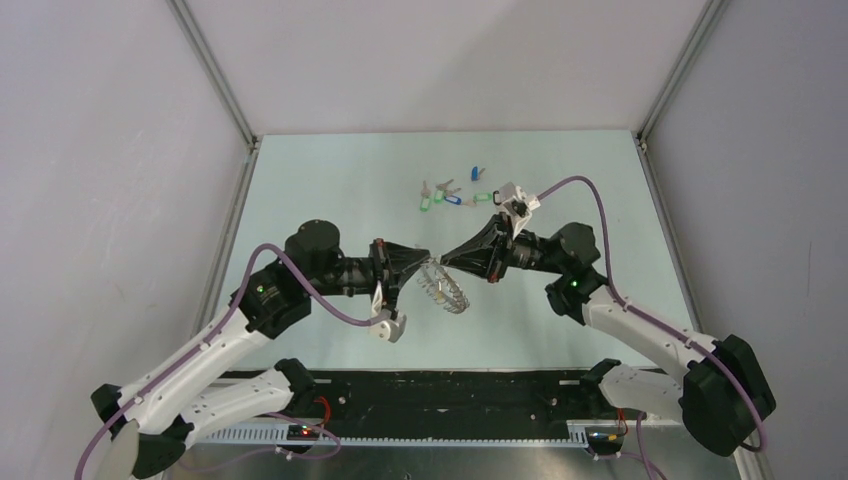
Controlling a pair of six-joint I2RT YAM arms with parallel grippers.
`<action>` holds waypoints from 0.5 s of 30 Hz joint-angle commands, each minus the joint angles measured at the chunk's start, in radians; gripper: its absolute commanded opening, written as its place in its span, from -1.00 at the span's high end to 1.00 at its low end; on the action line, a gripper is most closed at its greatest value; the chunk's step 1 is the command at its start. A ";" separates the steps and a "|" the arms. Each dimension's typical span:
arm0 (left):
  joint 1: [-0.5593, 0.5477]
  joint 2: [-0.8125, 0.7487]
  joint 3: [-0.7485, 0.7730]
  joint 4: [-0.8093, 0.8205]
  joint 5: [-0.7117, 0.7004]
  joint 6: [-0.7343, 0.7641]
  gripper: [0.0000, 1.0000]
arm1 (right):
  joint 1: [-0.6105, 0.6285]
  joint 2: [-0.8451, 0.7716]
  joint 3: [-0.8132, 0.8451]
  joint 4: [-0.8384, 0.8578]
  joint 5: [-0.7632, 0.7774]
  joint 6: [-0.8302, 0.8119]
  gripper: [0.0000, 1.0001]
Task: Remove the keys from the keyring
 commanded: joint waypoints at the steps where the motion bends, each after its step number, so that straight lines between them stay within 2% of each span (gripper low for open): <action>1: 0.001 0.000 -0.010 0.032 0.006 0.008 0.99 | -0.022 -0.027 -0.061 0.283 0.190 0.236 1.00; 4: 0.001 0.014 -0.012 0.034 0.011 0.005 1.00 | -0.012 0.015 -0.088 0.480 0.237 0.376 1.00; 7: 0.000 0.028 -0.012 0.035 0.027 0.003 1.00 | 0.005 0.050 -0.096 0.587 0.266 0.445 1.00; 15: 0.002 0.041 -0.016 0.039 -0.004 0.003 0.99 | 0.034 0.055 -0.096 0.621 0.273 0.458 1.00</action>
